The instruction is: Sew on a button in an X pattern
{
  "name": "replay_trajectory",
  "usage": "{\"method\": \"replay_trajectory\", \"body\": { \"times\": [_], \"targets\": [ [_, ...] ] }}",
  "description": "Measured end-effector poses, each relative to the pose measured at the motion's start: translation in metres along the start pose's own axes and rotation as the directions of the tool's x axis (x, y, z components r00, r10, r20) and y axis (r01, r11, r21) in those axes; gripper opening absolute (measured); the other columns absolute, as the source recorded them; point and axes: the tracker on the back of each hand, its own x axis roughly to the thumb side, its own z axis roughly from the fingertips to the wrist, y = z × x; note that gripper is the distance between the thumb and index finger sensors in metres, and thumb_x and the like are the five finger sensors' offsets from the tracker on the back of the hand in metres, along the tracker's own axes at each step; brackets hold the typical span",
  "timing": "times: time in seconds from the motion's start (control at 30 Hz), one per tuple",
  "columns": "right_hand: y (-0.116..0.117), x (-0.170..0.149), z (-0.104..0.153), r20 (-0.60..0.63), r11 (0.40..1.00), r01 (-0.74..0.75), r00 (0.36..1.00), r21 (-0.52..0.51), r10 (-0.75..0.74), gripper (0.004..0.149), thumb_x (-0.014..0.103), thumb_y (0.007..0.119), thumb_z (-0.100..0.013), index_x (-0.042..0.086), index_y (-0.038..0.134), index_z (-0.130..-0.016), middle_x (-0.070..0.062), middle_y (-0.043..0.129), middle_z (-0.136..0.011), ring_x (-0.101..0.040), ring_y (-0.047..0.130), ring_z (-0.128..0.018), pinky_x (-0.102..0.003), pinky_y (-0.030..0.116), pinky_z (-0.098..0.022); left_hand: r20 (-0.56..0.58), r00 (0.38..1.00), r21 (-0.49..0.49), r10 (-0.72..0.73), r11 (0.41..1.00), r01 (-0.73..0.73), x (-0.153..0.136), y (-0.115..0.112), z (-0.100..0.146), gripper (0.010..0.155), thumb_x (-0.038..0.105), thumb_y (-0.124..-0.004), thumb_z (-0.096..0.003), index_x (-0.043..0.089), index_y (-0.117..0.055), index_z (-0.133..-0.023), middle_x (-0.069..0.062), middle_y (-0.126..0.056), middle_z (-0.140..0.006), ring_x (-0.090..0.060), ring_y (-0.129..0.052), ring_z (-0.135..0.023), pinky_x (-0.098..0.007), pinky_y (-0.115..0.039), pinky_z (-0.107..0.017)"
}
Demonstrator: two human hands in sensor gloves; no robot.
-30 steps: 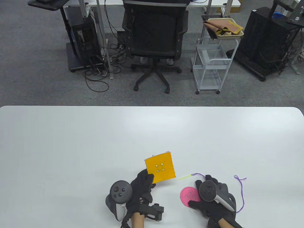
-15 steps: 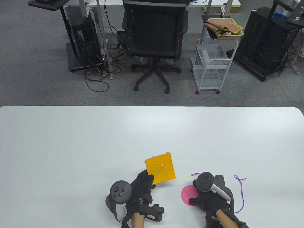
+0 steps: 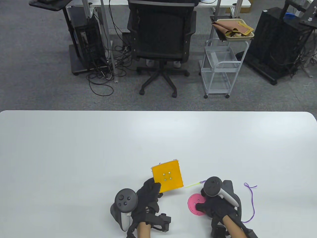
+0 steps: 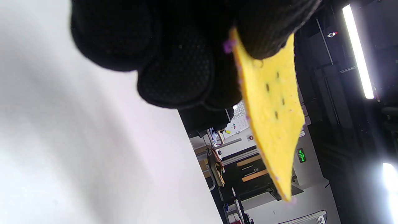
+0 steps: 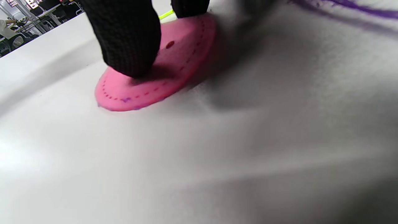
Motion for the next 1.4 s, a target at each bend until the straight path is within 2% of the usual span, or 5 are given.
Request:
{"method": "replay_trajectory", "body": {
  "times": [0.5, 0.87, 1.03, 1.2, 1.4],
  "targets": [
    [0.003, -0.001, 0.003, 0.019, 0.999, 0.001, 1.0, -0.046, 0.0, 0.064, 0.035, 0.072, -0.054, 0.007, 0.039, -0.101, -0.029, -0.001, -0.11, -0.051, 0.004, -0.099, -0.065, 0.0, -0.069, 0.0, 1.0, -0.014, -0.019, 1.0, 0.019, 0.0, -0.003, 0.0, 0.04, 0.033, -0.078, -0.049, 0.014, -0.087, -0.083, -0.003, -0.106, -0.063, -0.02, -0.107, -0.044, -0.038, -0.091, -0.029],
    [0.003, -0.003, 0.006, 0.005, 0.991, 0.006, 1.0, -0.136, -0.005, 0.048, 0.031, 0.07, -0.055, 0.009, 0.053, -0.094, -0.027, 0.01, -0.112, -0.05, 0.014, -0.101, -0.065, 0.005, -0.071, 0.005, 1.0, -0.019, -0.03, 0.999, 0.03, 0.0, -0.003, 0.0, 0.04, 0.033, -0.078, -0.049, 0.014, -0.087, -0.083, -0.003, -0.106, -0.062, -0.019, -0.107, -0.044, -0.038, -0.091, -0.029],
    [-0.005, -0.008, 0.014, 0.044, 0.966, 0.115, 0.993, -0.233, -0.107, 0.045, 0.031, 0.07, -0.054, 0.011, 0.057, -0.092, -0.026, 0.018, -0.113, -0.049, 0.021, -0.102, -0.065, 0.01, -0.073, 0.007, 1.0, -0.015, -0.027, 1.0, 0.027, 0.001, -0.004, 0.0, 0.04, 0.033, -0.078, -0.049, 0.014, -0.087, -0.083, -0.003, -0.106, -0.063, -0.019, -0.107, -0.044, -0.038, -0.091, -0.029],
    [-0.018, -0.015, 0.025, 0.112, 0.925, 0.256, 0.966, -0.281, -0.233, 0.044, 0.031, 0.068, -0.055, 0.011, 0.055, -0.092, -0.028, 0.026, -0.112, -0.049, 0.029, -0.1, -0.067, 0.016, -0.074, 0.008, 1.0, -0.016, -0.027, 0.999, 0.027, 0.001, -0.004, 0.0, 0.04, 0.033, -0.078, -0.0491, 0.014, -0.087, -0.083, -0.003, -0.106, -0.063, -0.02, -0.107, -0.044, -0.038, -0.091, -0.029],
    [-0.035, -0.026, 0.038, 0.201, 0.845, 0.421, 0.906, -0.329, -0.373, 0.043, 0.032, 0.068, -0.054, 0.016, 0.053, -0.091, -0.018, 0.062, -0.099, -0.037, 0.063, -0.087, -0.064, 0.042, -0.077, 0.011, 1.0, -0.02, -0.029, 0.999, 0.03, 0.001, -0.005, 0.0, 0.04, 0.033, -0.078, -0.049, 0.014, -0.087, -0.083, -0.003, -0.106, -0.063, -0.02, -0.107, -0.045, -0.038, -0.091, -0.029]
  ]
}}
